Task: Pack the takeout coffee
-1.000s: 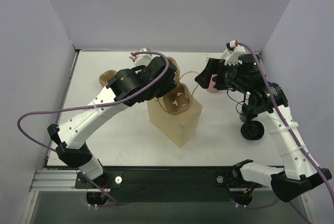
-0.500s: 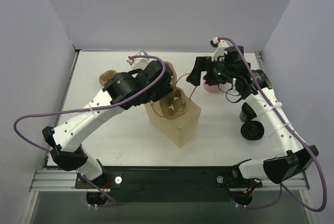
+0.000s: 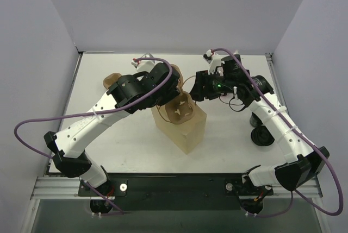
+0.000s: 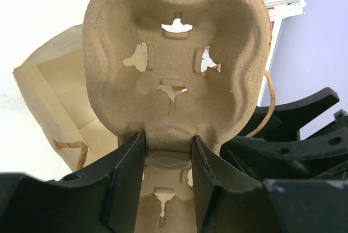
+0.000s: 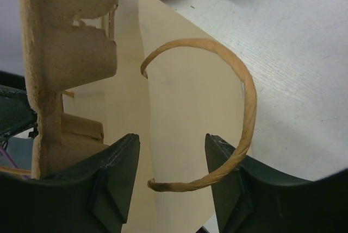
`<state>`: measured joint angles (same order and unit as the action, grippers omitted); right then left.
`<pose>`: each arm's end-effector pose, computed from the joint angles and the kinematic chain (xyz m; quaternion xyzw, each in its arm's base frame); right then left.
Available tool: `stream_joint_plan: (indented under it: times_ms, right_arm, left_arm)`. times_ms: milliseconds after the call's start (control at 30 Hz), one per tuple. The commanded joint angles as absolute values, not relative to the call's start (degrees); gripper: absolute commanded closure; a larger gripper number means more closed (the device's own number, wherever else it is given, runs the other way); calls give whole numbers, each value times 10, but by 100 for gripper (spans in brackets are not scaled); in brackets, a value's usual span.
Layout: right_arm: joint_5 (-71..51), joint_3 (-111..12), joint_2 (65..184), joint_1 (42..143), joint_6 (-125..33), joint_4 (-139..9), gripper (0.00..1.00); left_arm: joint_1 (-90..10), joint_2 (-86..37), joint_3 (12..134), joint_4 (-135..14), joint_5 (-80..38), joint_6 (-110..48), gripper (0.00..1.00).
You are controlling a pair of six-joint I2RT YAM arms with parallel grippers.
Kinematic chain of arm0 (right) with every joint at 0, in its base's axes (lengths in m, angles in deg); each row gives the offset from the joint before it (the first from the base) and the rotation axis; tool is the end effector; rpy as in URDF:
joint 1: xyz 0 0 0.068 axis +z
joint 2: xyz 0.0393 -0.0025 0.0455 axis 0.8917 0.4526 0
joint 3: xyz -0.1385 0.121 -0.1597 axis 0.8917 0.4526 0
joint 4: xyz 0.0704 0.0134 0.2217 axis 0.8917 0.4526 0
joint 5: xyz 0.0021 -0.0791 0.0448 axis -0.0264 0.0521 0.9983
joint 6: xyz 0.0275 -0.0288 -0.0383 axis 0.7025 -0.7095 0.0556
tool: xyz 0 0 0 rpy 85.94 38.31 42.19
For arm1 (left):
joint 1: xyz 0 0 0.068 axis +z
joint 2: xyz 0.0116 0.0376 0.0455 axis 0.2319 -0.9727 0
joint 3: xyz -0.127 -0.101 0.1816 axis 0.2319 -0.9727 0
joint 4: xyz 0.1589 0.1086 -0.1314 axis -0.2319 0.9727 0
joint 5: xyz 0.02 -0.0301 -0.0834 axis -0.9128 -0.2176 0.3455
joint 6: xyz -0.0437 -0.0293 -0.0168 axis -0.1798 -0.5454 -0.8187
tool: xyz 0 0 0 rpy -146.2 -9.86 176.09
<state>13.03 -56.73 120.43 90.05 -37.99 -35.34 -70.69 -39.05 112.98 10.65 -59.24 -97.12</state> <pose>0.2342 0.1409 0.3770 -0.2290 0.7932 0.3934 0.4046 0.1612 -0.2162 0.4057 -0.2510 0.8680 -0.2347 0.3584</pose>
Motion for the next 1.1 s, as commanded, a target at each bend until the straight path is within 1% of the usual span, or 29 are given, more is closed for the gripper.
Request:
stream_joint_plan:
  times_ms: [0,33,67,100,267,300,367,433,600,667,767,900,1067]
  right_arm:
    - [121,-558,1193,915,-388,-352,52]
    - [118,-558,1195,916,-383,-351,57]
    - [118,-558,1196,917,-379,-350,61]
    - [118,-557,1197,923,-375,-352,67]
    - [97,-553,1201,949,-344,-351,79]
    - [83,-549,1197,960,-337,-352,90]
    - [30,-544,1186,965,-306,-354,100]
    - [3,-537,1169,966,-278,-362,100]
    - [-103,-507,1123,976,-150,-381,100]
    - [-145,-489,1104,986,-106,-386,100]
    - [-176,-478,1089,1000,-78,-384,100]
    - [-217,-465,1079,1014,-52,-382,100]
    - [-242,-449,1062,1020,-35,-379,100]
  left_arm:
    - [-704,-373,1138,138,-584,-1096,78]
    - [-704,-372,1138,138,-584,-1096,79]
    - [-704,-372,1138,139,-584,-1096,79]
    - [-704,-372,1138,138,-584,-1096,79]
    - [-703,-369,1142,135,-598,-1088,79]
    - [-704,-369,1146,134,-601,-1085,79]
    - [-704,-371,1149,132,-602,-1080,79]
    - [-703,-376,1157,123,-602,-1064,78]
    - [-703,-394,1189,105,-596,-1026,79]
    - [-704,-411,1221,109,-588,-1013,79]
    - [-704,-427,1243,91,-568,-991,79]
    - [-705,-435,1241,52,-539,-968,79]
    - [-706,-437,1232,59,-535,-973,79]
